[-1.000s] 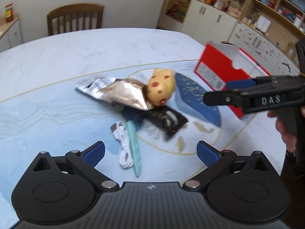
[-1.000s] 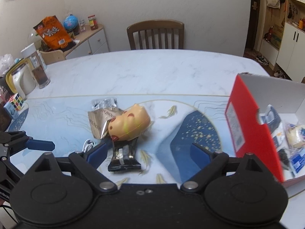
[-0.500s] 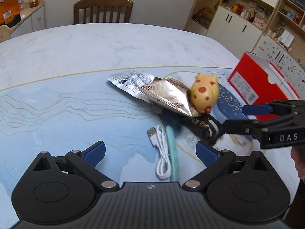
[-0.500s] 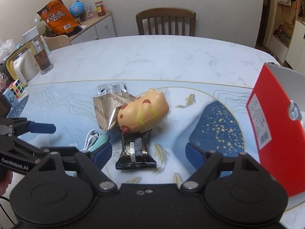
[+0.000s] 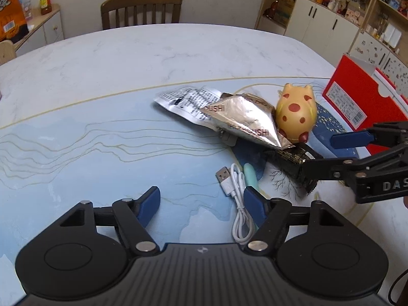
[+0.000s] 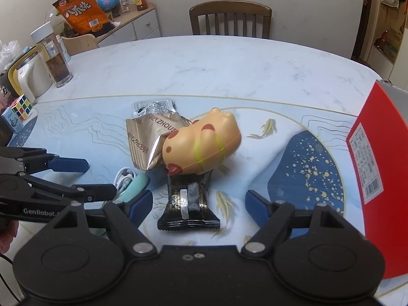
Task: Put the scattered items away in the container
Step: 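Grasp the black snack bar with the right tool while the left tool grasps the white USB cable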
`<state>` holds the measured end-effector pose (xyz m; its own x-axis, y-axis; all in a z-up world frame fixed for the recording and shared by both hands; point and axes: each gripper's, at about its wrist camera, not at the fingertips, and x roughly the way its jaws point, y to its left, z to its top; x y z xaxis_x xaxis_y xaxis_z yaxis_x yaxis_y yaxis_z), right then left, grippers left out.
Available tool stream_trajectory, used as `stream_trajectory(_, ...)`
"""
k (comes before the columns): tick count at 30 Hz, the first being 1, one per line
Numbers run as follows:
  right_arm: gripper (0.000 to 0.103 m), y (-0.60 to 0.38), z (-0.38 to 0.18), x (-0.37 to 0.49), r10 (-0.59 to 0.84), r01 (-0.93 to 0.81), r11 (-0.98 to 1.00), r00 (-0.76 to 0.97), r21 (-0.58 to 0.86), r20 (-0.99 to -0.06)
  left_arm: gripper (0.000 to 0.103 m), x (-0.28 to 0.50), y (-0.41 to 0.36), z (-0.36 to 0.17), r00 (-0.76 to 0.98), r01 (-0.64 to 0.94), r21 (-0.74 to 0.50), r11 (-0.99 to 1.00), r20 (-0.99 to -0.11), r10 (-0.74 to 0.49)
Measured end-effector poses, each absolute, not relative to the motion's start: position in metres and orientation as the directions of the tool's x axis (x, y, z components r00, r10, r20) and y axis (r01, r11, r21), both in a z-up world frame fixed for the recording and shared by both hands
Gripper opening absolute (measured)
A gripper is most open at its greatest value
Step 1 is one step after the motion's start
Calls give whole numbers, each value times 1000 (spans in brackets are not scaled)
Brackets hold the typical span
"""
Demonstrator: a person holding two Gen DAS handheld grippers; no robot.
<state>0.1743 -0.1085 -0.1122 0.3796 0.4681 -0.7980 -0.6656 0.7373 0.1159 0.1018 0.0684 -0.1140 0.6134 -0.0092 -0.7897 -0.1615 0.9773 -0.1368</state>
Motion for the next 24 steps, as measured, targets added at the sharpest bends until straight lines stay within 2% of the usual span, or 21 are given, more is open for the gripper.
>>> stream_trajectory(8, 67, -101, -121, 178, 457, -672, 732, 365, 111, -811, 60, 108, 64, -114, 624, -142, -144, 979, -781, -24)
stream_trajectory(13, 61, -99, -124, 180, 455, -674, 730, 357, 112, -816, 42, 107, 66, -113, 630, -154, -157, 976, -776, -25)
stream_trajectory(24, 57, -89, -134, 184, 439, -682, 726, 362, 87, -822, 42, 115, 51, -114, 623, -116, -100, 988, -782, -6)
